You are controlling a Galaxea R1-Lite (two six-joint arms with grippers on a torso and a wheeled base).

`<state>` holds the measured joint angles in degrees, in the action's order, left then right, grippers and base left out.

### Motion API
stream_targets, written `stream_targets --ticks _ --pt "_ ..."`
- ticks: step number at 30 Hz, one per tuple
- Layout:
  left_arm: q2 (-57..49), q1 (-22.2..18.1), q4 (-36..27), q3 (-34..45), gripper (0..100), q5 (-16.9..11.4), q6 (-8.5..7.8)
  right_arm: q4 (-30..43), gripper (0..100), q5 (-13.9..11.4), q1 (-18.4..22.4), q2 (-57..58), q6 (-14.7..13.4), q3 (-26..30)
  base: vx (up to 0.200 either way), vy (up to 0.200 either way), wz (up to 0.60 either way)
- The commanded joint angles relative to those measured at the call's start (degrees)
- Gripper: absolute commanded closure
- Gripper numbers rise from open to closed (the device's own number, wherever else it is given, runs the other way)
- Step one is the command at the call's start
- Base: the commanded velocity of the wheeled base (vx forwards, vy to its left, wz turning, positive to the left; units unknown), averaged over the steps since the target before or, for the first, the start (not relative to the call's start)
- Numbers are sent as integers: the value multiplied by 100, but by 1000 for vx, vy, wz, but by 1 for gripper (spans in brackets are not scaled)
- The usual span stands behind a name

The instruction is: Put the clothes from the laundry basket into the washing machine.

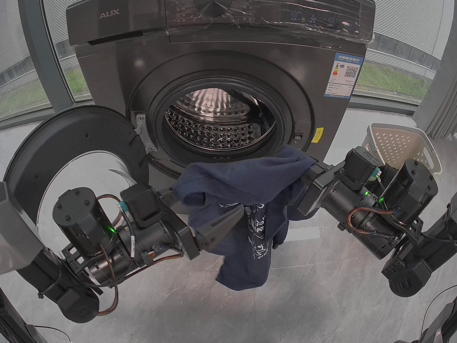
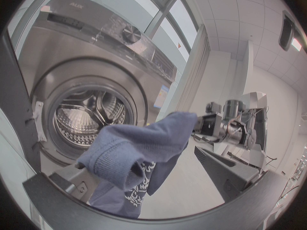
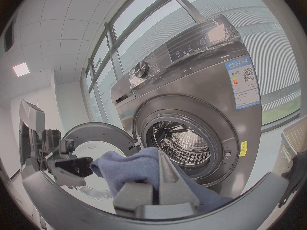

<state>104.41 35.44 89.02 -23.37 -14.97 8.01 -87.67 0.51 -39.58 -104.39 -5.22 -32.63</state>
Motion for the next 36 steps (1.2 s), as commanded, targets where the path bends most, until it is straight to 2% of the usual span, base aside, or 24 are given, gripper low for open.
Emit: stream_targets --ticks 1,9,16,36 --pt "695 130 11 -1 0 3 -27 -92 100 -7 -32 191 -58 108 0 0 0" --pt "1442 104 19 -115 0 -15 -1 -92 100 -7 -41 314 -50 91 0 0 0" --pt "1907 16 19 -186 0 12 -71 -92 100 10 -41 323 -58 29 0 0 0" --pt "2505 -90 37 -309 0 29 -124 -92 100 54 -50 340 -58 11 0 0 0"
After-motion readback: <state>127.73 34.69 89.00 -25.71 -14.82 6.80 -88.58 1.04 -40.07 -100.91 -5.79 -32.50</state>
